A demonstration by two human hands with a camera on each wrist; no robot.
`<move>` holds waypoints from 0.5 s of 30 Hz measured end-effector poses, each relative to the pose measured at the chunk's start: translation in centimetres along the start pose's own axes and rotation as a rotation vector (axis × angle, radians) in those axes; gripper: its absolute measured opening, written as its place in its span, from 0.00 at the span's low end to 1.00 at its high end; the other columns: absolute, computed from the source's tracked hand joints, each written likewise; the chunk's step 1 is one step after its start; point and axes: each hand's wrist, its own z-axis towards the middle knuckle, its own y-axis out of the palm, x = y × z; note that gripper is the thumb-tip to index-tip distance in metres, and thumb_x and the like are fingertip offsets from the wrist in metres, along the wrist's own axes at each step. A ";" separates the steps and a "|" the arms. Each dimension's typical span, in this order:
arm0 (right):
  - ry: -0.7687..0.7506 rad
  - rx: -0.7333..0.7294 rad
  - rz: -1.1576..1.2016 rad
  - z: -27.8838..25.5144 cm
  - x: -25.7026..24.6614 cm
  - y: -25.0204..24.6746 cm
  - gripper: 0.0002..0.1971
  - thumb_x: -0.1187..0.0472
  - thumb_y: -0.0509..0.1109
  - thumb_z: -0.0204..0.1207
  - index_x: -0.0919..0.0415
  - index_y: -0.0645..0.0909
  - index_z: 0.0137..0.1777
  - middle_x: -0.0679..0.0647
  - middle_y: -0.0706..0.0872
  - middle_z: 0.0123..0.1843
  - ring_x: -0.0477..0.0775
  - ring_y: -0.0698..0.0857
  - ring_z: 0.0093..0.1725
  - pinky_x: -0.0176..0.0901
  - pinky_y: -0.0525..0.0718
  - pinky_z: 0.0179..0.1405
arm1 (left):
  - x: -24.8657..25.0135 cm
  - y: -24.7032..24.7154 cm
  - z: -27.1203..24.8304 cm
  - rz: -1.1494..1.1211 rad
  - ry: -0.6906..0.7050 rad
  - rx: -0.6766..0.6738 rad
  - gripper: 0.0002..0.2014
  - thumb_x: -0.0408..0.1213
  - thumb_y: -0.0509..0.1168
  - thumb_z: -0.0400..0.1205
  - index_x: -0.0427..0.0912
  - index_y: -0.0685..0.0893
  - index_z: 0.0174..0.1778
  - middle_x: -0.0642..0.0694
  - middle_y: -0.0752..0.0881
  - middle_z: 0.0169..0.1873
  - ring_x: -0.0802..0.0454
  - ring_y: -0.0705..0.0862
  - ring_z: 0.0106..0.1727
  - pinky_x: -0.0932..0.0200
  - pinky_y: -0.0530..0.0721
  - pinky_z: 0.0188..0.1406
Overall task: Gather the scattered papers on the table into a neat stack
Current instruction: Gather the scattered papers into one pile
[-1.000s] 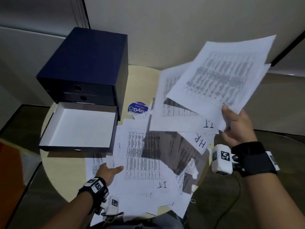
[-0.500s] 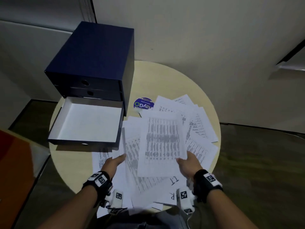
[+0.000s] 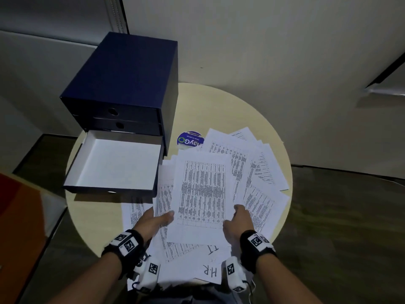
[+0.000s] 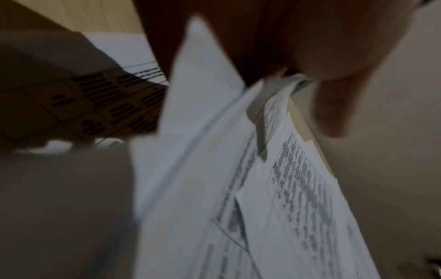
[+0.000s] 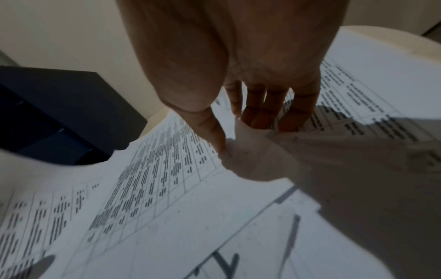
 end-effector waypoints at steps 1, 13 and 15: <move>0.008 0.001 0.049 -0.1 0.2 -0.2 0.26 0.61 0.69 0.78 0.59 0.70 0.76 0.59 0.78 0.68 0.57 0.83 0.60 0.42 0.79 0.49 | 0.3 0.4 -0.1 0.013 0.020 0.002 0.35 0.53 0.80 0.68 0.39 0.82 0.68 0.43 0.88 0.62 0.46 0.87 0.62 0.46 0.79 0.69; 0.109 -0.113 0.531 0.0 1.5 -3.3 0.19 0.77 0.66 0.74 0.54 0.68 0.55 0.54 0.67 0.46 0.51 0.68 0.27 0.43 0.69 0.26 | 2.5 5.1 -0.2 0.320 0.217 0.009 0.21 0.30 0.71 0.79 0.52 0.79 0.65 0.56 0.89 0.55 0.53 0.87 0.60 0.49 0.82 0.65; 0.088 -0.096 0.623 -0.2 2.0 -4.0 0.27 0.76 0.68 0.74 0.59 0.66 0.70 0.56 0.73 0.59 0.57 0.82 0.42 0.49 0.80 0.47 | 4.0 5.5 -1.3 0.328 0.274 -0.015 0.18 0.33 0.70 0.80 0.55 0.81 0.64 0.58 0.90 0.56 0.56 0.87 0.61 0.47 0.82 0.67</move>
